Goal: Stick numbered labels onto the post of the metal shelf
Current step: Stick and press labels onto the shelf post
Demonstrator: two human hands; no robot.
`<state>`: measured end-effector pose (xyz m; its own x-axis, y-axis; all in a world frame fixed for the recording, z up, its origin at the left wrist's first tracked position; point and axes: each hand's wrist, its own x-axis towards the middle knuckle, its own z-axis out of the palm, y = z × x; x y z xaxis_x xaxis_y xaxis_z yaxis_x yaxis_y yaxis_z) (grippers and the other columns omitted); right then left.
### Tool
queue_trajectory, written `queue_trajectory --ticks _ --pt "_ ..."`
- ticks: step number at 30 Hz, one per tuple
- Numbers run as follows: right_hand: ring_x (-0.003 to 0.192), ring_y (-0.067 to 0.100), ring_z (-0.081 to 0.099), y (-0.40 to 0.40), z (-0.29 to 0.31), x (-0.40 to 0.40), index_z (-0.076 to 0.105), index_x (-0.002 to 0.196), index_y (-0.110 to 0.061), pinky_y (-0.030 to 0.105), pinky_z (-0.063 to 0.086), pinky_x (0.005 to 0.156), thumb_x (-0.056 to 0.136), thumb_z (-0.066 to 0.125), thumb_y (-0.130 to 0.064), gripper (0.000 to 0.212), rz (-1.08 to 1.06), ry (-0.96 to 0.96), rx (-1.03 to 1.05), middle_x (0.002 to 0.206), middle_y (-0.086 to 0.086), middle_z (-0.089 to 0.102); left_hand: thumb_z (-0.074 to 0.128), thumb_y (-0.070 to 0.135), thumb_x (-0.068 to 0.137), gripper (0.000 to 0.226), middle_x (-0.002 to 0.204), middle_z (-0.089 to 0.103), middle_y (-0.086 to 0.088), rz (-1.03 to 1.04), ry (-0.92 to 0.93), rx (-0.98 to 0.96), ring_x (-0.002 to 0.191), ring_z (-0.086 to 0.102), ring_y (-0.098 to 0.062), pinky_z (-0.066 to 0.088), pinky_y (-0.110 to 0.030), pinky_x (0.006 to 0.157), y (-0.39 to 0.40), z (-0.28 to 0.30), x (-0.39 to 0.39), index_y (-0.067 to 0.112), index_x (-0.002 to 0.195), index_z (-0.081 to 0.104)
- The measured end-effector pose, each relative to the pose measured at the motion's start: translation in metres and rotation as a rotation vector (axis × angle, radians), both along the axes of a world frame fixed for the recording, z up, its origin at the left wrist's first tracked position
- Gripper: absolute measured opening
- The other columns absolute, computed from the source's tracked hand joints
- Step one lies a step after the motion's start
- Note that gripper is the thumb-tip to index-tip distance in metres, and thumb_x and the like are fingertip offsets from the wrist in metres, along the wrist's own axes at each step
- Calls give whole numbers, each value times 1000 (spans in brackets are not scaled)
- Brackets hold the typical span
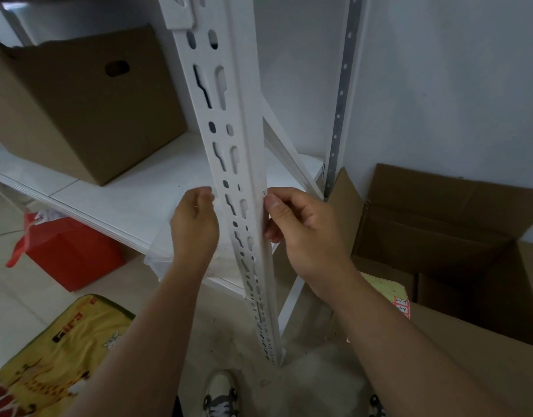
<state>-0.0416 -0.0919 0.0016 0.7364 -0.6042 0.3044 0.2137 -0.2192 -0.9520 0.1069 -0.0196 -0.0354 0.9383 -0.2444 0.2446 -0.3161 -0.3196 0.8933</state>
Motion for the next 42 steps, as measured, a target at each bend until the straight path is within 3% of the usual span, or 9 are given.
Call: queue_trajectory --ticks 3,8,12,14,20,26,33,38,42 --pt "60 6 52 3 3 -1 71 86 -34 17 47 60 97 51 -27 24 59 46 119 68 5 58 26 32 100 42 97 66 -7 -103 -53 -290 91 63 -19 54 -35 85 3 24 -35 11 105 62" --pt "62 -10 55 4 10 3 71 67 -30 18 41 67 97 47 -27 38 74 99 241 63 -20 63 28 37 91 32 82 53 5 -320 -91 -438 73 54 1 46 -13 64 4 33 -72 15 98 50" --pt "79 9 64 3 11 9 74 69 -27 29 48 76 95 48 -28 37 166 72 393 76 -6 71 36 49 81 26 86 53 4 -393 -8 -504 79 54 -8 50 -22 69 -1 32 -78 29 94 46" --pt "72 9 64 2 11 10 73 74 -21 28 49 73 95 48 -26 33 225 44 466 72 -3 70 36 44 85 18 87 52 4 -397 -6 -492 79 53 -6 50 -23 70 -1 32 -77 30 93 45" --pt "53 5 60 -1 12 12 68 53 -21 20 47 52 93 45 -17 46 290 6 569 55 -5 63 32 35 88 15 87 50 8 -394 -46 -473 78 52 0 47 -15 67 -3 30 -76 27 97 42" --pt "77 19 61 -7 10 18 72 71 -14 35 49 74 87 49 -19 28 283 32 606 73 4 68 36 46 83 23 84 49 8 -385 -55 -495 75 52 2 46 -13 66 -5 29 -76 27 94 41" --pt "70 13 62 -5 7 16 71 65 -18 30 50 70 89 47 -16 34 308 -17 631 68 0 68 35 50 79 25 80 47 9 -390 -65 -522 74 48 -3 44 -18 65 -6 27 -74 27 90 42" --pt "70 12 65 -3 6 15 72 85 -10 27 53 69 92 48 -22 27 337 -43 660 73 2 69 35 48 81 23 79 46 10 -400 -75 -528 74 46 -5 43 -20 66 -5 26 -72 28 90 43" --pt "62 10 64 -4 7 18 70 72 -13 25 52 63 90 48 -18 29 310 -41 691 66 1 68 35 48 81 24 82 48 10 -406 -67 -535 77 48 -5 44 -22 68 -5 26 -73 29 92 43"
